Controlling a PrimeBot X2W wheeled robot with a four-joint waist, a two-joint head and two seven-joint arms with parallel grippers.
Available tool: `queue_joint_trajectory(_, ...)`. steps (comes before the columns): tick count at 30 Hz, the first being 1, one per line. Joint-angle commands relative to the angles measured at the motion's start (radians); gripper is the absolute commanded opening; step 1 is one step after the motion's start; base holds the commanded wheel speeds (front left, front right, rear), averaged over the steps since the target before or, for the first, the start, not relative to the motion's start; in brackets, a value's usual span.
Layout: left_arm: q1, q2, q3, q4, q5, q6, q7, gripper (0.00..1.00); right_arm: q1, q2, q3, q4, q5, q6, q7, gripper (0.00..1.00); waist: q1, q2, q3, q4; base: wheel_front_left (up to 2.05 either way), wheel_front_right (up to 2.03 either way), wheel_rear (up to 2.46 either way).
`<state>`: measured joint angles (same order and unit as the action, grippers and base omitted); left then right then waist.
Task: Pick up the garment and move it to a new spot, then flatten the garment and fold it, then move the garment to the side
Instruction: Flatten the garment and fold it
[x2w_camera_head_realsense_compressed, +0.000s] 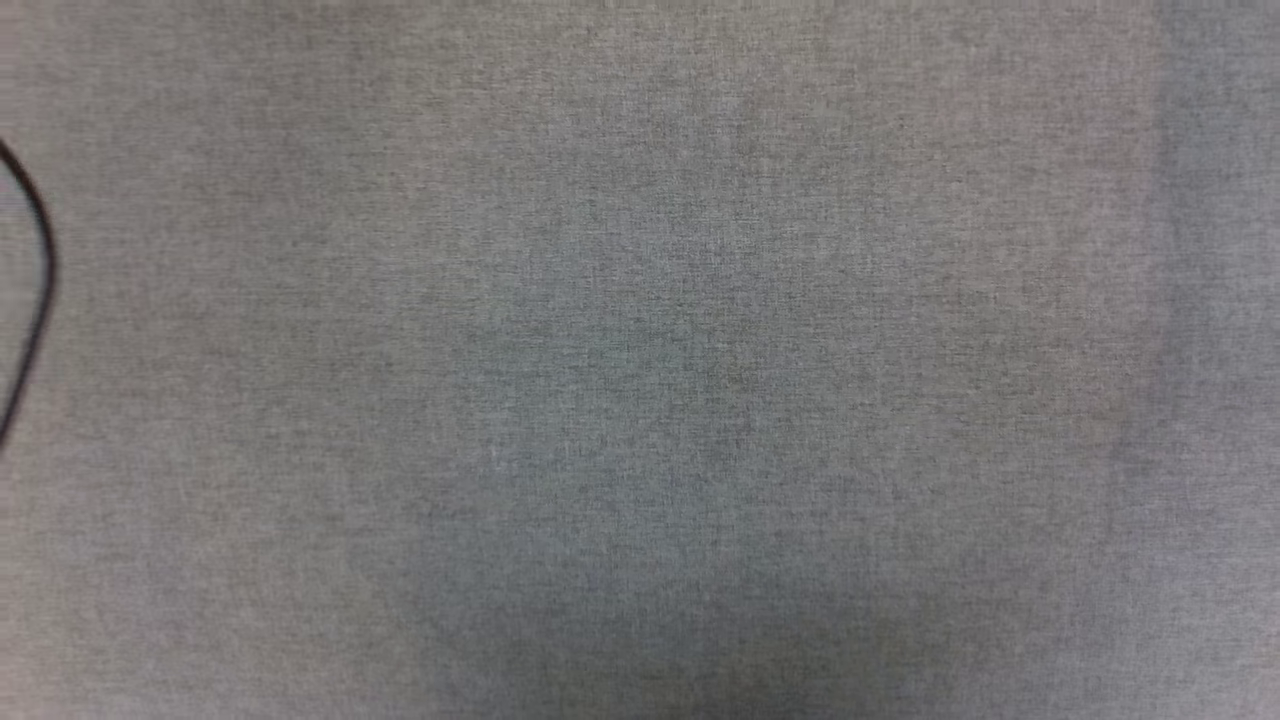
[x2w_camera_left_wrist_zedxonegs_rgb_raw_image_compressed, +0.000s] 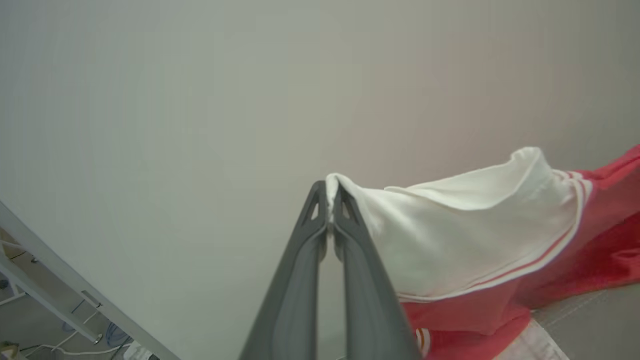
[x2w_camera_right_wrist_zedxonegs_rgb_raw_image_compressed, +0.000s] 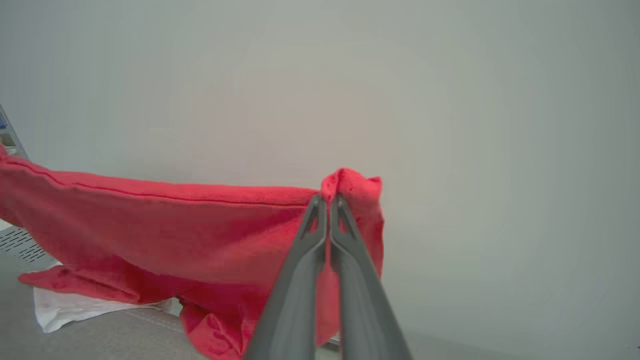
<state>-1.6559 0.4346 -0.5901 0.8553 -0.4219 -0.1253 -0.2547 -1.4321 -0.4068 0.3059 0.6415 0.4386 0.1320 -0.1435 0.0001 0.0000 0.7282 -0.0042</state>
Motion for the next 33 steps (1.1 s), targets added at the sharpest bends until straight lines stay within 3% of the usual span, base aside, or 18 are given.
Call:
queue_joint_trajectory(1, 0.059, -0.014, -0.004, -0.009, -0.015, -0.003, -0.005, 0.00, 0.043, 0.007, 0.017, 0.005, 0.020, -0.001, -0.019, 0.00, -0.0001, 0.0000, -0.035, 0.013, 0.00, 0.00, 0.00)
queue_joint_trajectory(8, 0.321, -0.084, -0.022, -0.014, -0.120, -0.005, 0.009, 0.00, 0.228, 0.002, 0.081, 0.013, 0.089, -0.001, -0.053, 0.00, -0.0001, 0.0000, -0.144, 0.037, 0.00, 0.00, 0.00)
queue_joint_trajectory(14, 0.529, -0.089, -0.071, -0.056, -0.199, -0.005, 0.029, 0.00, 0.414, -0.015, 0.110, 0.013, 0.175, -0.001, -0.053, 0.00, -0.0001, 0.0000, -0.255, 0.056, 0.00, 0.00, 0.00)
queue_joint_trajectory(25, 0.902, -0.033, -0.113, -0.164, -0.273, 0.011, 0.057, 0.00, 0.707, -0.039, 0.138, -0.004, 0.341, -0.001, 0.013, 0.00, -0.0001, 0.0000, -0.429, 0.059, 0.00, 0.00, 0.00)
queue_joint_trajectory(33, 1.110, 0.042, -0.130, -0.327, -0.306, 0.063, 0.108, 0.00, 0.870, -0.030, 0.119, -0.034, 0.440, -0.001, 0.081, 0.00, -0.0001, 0.0000, -0.527, 0.063, 0.00, 0.00, 0.00)
